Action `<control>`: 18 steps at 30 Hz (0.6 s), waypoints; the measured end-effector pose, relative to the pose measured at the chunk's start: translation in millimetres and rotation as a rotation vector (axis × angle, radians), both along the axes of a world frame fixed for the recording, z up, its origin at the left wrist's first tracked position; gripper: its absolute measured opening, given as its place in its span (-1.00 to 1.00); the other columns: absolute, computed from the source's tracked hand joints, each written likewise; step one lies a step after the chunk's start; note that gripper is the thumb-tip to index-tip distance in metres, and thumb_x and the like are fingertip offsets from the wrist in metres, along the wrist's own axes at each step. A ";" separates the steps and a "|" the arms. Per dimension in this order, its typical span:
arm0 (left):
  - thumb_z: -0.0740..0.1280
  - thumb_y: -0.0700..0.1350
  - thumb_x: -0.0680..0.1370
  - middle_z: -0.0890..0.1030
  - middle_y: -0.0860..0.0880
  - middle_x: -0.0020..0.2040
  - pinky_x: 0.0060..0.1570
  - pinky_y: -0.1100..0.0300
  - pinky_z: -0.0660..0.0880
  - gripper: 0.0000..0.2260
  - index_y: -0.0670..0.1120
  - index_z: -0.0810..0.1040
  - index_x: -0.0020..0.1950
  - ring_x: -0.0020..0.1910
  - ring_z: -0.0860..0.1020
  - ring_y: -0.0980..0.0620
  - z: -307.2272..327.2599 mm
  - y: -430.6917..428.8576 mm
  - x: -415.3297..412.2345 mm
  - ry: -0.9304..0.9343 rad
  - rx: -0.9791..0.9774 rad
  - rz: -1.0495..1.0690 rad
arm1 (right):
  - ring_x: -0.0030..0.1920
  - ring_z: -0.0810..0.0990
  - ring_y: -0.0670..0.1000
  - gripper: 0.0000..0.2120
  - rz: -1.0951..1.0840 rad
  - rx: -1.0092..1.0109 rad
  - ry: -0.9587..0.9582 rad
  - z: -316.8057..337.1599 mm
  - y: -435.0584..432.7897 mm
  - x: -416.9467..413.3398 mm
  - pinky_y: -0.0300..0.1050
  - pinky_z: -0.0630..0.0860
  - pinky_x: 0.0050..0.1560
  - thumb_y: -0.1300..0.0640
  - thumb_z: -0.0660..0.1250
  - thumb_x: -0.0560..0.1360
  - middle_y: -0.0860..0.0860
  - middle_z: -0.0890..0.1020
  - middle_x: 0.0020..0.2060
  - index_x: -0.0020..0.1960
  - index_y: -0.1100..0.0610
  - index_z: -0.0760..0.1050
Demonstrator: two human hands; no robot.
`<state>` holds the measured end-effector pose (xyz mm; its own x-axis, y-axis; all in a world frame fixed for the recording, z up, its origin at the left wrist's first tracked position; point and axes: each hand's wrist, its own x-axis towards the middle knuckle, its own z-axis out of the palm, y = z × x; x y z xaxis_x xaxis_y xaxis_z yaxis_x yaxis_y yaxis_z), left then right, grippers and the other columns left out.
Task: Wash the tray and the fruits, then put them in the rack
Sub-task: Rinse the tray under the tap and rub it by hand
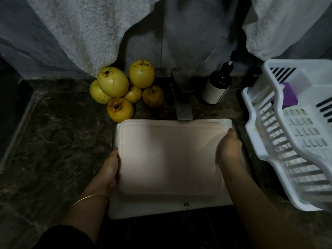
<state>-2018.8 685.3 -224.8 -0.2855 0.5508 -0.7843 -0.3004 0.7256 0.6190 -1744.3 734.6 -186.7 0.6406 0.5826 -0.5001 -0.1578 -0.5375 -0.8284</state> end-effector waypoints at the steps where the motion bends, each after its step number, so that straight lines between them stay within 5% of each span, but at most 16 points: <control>1: 0.07 0.12 0.63 0.62 -0.16 0.08 0.05 0.06 0.46 -0.59 -0.08 0.56 0.22 -0.01 0.56 -0.11 -0.1 -0.4 0.9 -0.015 0.006 0.000 | 0.31 0.40 0.21 -0.50 -0.003 0.016 0.010 0.6 -1.4 0.0 0.11 0.31 0.36 -0.04 0.06 0.63 0.17 0.44 0.33 0.44 0.24 0.30; 6: 0.01 0.04 0.65 0.58 -0.04 -0.43 -0.53 0.34 0.38 -0.63 -0.06 0.51 -0.17 -0.53 0.50 0.04 -4.9 0.2 5.7 -0.095 0.025 0.014 | 0.04 0.42 0.04 -0.62 -0.009 0.107 0.041 6.9 -0.9 0.8 -0.09 0.32 0.12 0.01 0.01 0.64 0.05 0.49 0.06 0.28 0.17 0.45; 11: 0.01 0.05 0.65 0.60 -0.10 -0.05 -0.04 0.02 0.47 -0.65 -0.04 0.56 0.03 -0.08 0.53 -0.09 2.5 1.4 9.7 -0.178 0.074 0.062 | -0.08 0.50 0.04 -0.69 -0.026 0.094 0.080 7.8 5.2 0.3 -0.08 0.40 0.04 0.00 0.04 0.62 0.00 0.55 -0.18 -0.19 0.03 0.46; 14: 0.01 0.01 0.65 0.62 -0.10 -0.10 -0.11 0.04 0.47 -0.67 -0.04 0.55 -0.03 -0.09 0.52 -0.08 1.1 1.1 7.4 -0.232 0.092 0.130 | -0.14 0.54 0.02 -0.65 -0.023 0.172 0.141 6.4 5.9 0.9 -0.11 0.44 -0.10 -0.01 0.05 0.61 0.01 0.60 -0.22 -0.22 0.01 0.52; 18: -0.03 -0.06 0.66 0.68 -0.01 -0.31 -0.17 0.07 0.44 -0.67 -0.04 0.51 -0.04 -0.13 0.51 -0.04 3.2 2.5 7.7 -0.227 0.159 0.120 | -0.31 0.50 -0.07 -0.60 -0.020 0.259 0.206 8.5 3.6 0.4 -0.18 0.44 -0.23 0.05 0.05 0.62 -0.12 0.56 -0.51 -0.31 0.05 0.49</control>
<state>-2011.1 687.8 -221.6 -0.1829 0.6449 -0.7421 -0.5222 0.5758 0.6291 -1744.0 738.2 -178.2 0.5540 0.6959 -0.4569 -0.3445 -0.3081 -0.8868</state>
